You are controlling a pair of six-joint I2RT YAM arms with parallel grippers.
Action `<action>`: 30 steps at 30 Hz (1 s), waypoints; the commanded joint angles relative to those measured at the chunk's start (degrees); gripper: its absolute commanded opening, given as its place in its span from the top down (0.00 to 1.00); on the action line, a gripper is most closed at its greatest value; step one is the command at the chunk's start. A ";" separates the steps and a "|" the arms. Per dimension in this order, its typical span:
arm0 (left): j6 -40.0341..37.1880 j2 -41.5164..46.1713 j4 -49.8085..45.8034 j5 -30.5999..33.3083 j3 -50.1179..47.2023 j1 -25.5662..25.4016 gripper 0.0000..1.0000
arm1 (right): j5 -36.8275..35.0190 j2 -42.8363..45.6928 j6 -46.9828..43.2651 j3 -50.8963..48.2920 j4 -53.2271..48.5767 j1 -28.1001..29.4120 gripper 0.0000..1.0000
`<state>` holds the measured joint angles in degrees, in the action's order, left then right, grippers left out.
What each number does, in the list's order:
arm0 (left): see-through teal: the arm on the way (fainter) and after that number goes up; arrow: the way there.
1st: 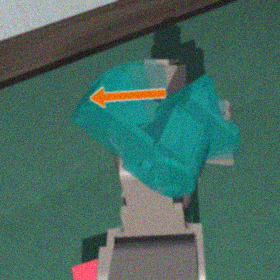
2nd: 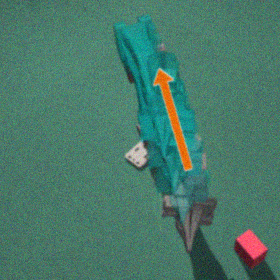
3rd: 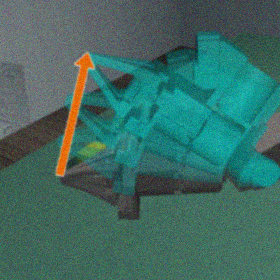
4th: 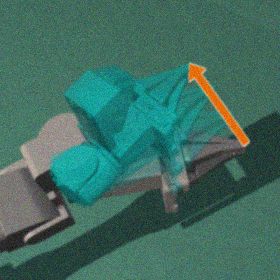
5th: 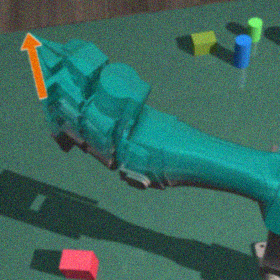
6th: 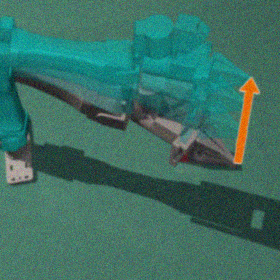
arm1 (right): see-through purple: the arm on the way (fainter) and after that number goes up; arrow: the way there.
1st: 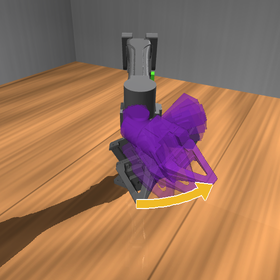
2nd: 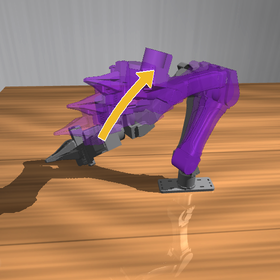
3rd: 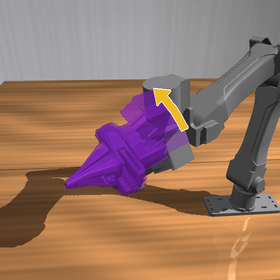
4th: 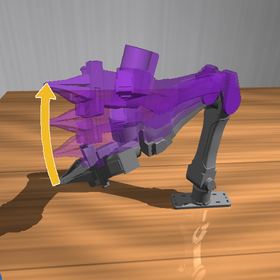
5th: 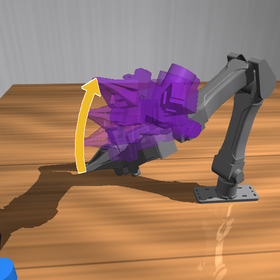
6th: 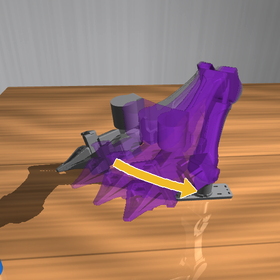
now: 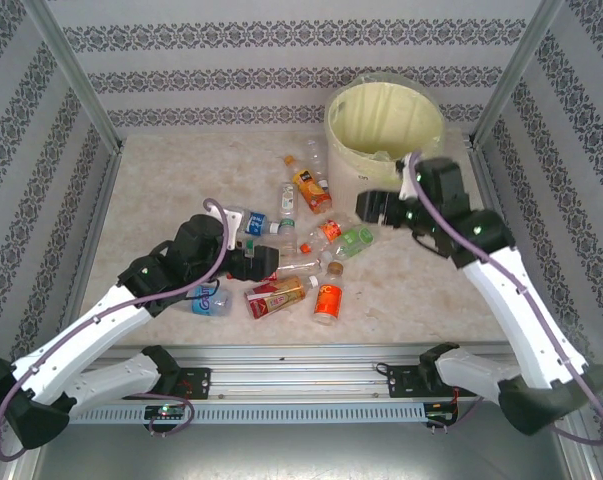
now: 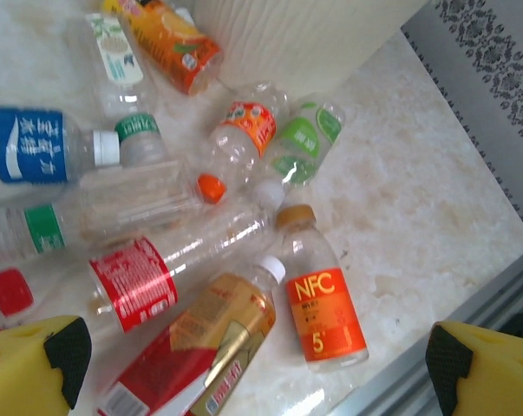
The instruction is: Put the plastic bottles in the bin
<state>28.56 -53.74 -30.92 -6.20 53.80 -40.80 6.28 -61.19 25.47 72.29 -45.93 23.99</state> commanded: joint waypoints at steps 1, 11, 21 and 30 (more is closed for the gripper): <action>5.08 1.93 -2.30 1.30 -2.52 -2.35 0.00 | -3.86 6.02 6.09 -9.30 4.25 3.52 0.16; 9.90 0.98 -0.01 0.26 -7.51 -5.99 0.00 | -0.22 19.09 20.04 -32.99 13.28 8.56 0.16; 9.38 -0.61 5.42 -1.24 -9.82 -8.00 0.00 | -3.65 15.96 32.21 -44.02 22.49 16.11 0.16; 8.18 -0.51 9.21 -3.00 -11.97 -8.65 0.00 | -2.94 12.32 37.35 -48.50 29.59 18.82 0.17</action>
<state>37.56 -54.39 -24.60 -8.56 42.15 -48.71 4.32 -48.03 60.20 24.18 -20.23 41.87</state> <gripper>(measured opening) 0.999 0.832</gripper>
